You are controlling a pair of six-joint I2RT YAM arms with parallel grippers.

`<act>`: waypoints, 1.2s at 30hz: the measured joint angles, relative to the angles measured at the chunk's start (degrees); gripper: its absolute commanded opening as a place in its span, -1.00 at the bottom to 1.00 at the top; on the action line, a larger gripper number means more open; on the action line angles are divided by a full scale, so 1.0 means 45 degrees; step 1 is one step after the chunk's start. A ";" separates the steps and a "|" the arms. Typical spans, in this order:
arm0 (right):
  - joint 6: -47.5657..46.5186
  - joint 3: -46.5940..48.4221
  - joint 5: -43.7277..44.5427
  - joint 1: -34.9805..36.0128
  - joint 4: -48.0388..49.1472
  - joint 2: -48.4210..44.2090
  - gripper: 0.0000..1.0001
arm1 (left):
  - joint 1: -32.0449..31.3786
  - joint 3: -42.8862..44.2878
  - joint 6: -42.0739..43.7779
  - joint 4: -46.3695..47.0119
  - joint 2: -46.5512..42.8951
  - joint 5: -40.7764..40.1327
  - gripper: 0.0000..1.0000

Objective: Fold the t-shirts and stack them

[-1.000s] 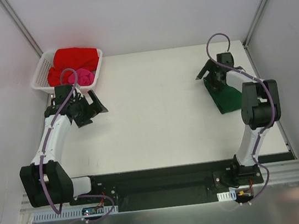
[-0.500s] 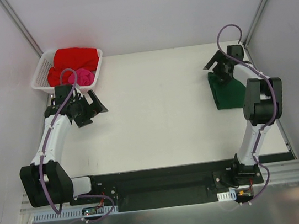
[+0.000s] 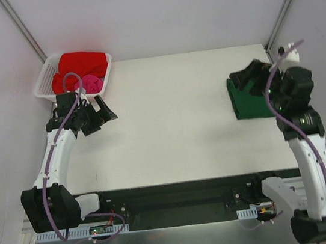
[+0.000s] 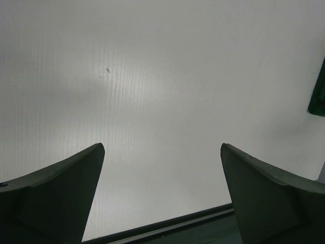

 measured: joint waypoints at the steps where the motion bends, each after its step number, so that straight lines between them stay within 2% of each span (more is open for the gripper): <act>1: -0.0024 -0.0636 0.0325 0.0000 -0.0374 -0.0942 0.93 | 0.0000 -0.0092 -0.0005 0.0136 -0.0117 0.0049 0.99; 5: 0.0117 -0.3002 0.2069 0.0015 -0.2448 -0.3497 0.93 | 0.0000 -0.0573 -0.0024 0.0408 -0.0578 0.0325 0.99; 10: 0.0874 -0.4697 0.2977 0.0015 -0.4367 -0.3944 0.93 | 0.0000 -0.1209 -0.0185 0.0563 -0.1146 0.0573 0.98; 21: 0.1564 -0.4235 0.3657 0.0015 -0.4726 -0.2555 0.93 | 0.0000 -0.2059 -0.0486 0.0656 -0.3327 0.0607 0.99; 31: 0.1511 -0.3997 0.3740 0.0015 -0.4653 -0.2803 0.93 | 0.0000 -0.2011 -0.0651 0.0636 -0.3390 0.0850 0.99; 36: 0.1481 -0.3201 0.3201 0.0015 -0.4949 -0.2516 0.93 | 0.0000 -0.0831 -0.0670 0.0510 -0.2992 0.1229 0.99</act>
